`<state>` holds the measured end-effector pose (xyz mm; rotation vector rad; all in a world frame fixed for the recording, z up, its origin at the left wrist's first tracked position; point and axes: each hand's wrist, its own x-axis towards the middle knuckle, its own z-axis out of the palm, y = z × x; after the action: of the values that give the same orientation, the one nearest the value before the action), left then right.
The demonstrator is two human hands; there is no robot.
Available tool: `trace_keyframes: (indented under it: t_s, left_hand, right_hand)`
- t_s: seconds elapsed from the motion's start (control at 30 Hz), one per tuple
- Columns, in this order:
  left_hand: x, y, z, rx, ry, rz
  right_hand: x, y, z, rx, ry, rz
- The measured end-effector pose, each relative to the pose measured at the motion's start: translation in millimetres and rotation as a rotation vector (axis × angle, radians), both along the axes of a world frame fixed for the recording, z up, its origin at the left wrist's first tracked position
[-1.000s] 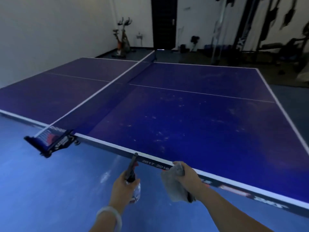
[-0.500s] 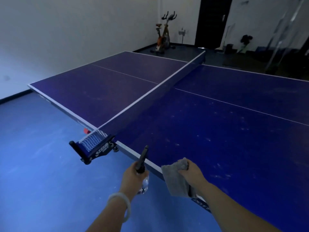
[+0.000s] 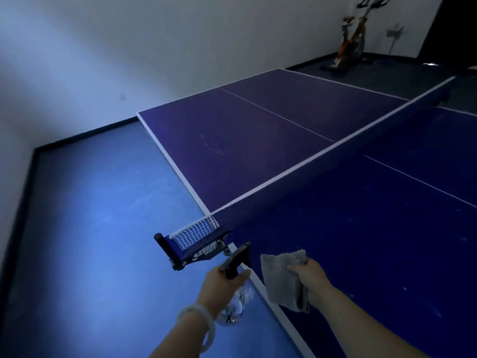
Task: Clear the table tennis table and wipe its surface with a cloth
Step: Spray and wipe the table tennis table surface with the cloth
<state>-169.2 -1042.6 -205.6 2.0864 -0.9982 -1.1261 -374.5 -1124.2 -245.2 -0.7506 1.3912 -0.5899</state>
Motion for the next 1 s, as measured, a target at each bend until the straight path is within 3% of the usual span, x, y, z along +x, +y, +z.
trace_keyframes:
  t_s: [0.23,0.4,0.53,0.8,1.0]
  left_hand:
    - [24.3,-20.7,-15.2,0.075,0.016,0.078]
    - [41.2,-31.2,-34.4,0.076,0.016,0.019]
    - [60.1,-39.0,-42.8,-0.016,0.061,-0.155]
    - [94.1,-51.6,-63.2,0.028,0.182,-0.415]
    - [99.2,-66.4,-66.5,0.066,0.108,-0.711]
  right_hand:
    - [40.8,-37.5,-29.5,0.204,-0.212,-0.073]
    - [56.7,-42.8,-48.5,0.268,-0.212,-0.132]
    - [63.9,-43.7,-54.4,0.255,-0.174,-0.123]
    - [77.1,-30.2,-55.5,0.213,-0.117,-0.166]
    - [87.1,-8.8,-62.6,0.178,-0.169,-0.277]
